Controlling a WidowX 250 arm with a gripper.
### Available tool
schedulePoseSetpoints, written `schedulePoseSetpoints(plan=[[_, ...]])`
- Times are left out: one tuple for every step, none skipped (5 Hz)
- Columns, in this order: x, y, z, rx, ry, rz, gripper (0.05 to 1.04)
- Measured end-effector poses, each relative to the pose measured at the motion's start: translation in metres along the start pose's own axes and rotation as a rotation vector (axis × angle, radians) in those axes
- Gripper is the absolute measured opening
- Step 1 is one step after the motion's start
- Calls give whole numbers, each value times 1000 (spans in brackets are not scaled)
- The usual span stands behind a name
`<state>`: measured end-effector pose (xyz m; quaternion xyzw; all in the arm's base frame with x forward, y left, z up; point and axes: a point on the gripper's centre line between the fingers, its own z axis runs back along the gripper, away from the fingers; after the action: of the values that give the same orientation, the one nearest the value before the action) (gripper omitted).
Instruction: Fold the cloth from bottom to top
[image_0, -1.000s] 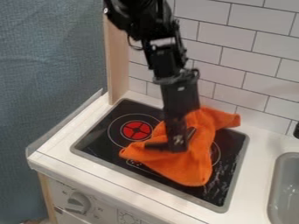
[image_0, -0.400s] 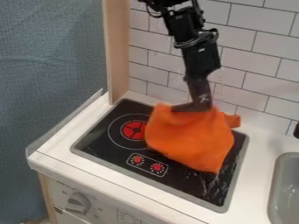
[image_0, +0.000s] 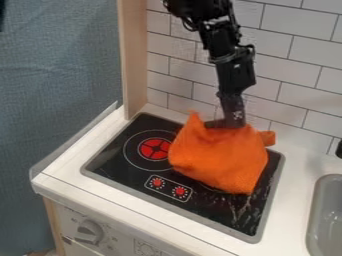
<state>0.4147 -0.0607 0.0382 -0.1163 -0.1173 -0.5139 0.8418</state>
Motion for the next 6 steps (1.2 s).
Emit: schedulePoseSetpoints(plan=[[-4,13,-21,11,13,-33,53],[-10,21,-32,42,45,-61,69],[-10,23,-37,84,63,-78,217],[-11,22,-38,83,69,-58,468],[-11,17,-39,55,68,-36,744],[-11,16,-38,48,68,-33,991]])
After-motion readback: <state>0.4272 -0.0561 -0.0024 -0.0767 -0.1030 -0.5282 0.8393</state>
